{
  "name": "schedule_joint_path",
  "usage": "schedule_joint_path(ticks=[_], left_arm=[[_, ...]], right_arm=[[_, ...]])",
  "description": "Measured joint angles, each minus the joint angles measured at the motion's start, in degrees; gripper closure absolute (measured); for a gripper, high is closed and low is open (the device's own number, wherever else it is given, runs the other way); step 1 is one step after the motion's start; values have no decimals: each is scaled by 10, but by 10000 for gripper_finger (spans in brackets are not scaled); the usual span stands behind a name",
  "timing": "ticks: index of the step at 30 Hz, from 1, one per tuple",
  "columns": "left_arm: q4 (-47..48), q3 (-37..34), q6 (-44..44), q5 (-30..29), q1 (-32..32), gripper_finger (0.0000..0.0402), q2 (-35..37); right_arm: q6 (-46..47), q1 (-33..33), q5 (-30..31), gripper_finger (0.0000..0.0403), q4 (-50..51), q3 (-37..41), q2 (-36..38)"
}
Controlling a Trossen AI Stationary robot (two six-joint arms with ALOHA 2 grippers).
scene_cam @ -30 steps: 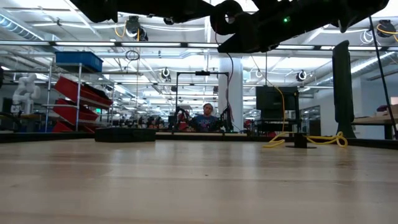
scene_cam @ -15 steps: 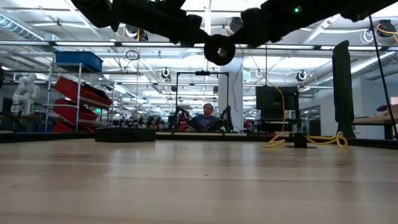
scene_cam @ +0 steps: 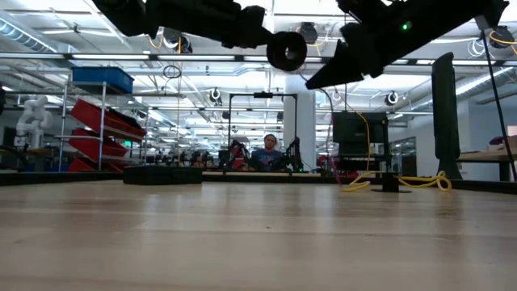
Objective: Coil cords
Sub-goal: Uncoil the red wire from the black spool
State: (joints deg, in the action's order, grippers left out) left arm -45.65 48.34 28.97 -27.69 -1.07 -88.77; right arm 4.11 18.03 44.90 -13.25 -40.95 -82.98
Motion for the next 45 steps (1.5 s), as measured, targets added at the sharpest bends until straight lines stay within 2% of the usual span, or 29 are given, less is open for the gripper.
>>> schedule_joint_path(ticks=[5, 8, 11, 15, 17, 19, 22, 26, 31, 40, 45], left_arm=[[4, 0, 5, -9, -16, 402, 0], [25, 0, 14, -19, -24, 402, 0], [41, 0, 14, -26, -24, 402, 0], [52, 0, 15, -26, -22, 402, 0], [53, 0, 15, -26, -20, 401, 0], [54, 0, 15, -26, -19, 401, 0], [53, 0, 14, -26, -17, 402, 0], [45, 0, 14, -23, -15, 401, 0], [25, 0, 14, -14, -11, 402, 0], [23, 0, 14, -11, -11, 402, 0], [24, 0, 14, -10, -11, 402, 0]], right_arm=[[-96, 25, -117, 403, -87, 0, 0], [-143, 50, -111, 403, -133, 0, 2], [-175, 75, -29, 403, -145, 0, 15], [-199, 107, 179, 403, -131, 0, 38], [-193, 117, 256, 403, -102, 0, 53], [-154, 119, 284, 403, -52, 0, 71], [-51, 116, 280, 403, 42, 0, 92], [97, 99, 229, 403, 177, 0, 106], [221, 67, 98, 403, 288, 0, 107], [251, 61, -107, 403, 314, 0, 107], [256, 80, -121, 390, 320, 0, 107]])
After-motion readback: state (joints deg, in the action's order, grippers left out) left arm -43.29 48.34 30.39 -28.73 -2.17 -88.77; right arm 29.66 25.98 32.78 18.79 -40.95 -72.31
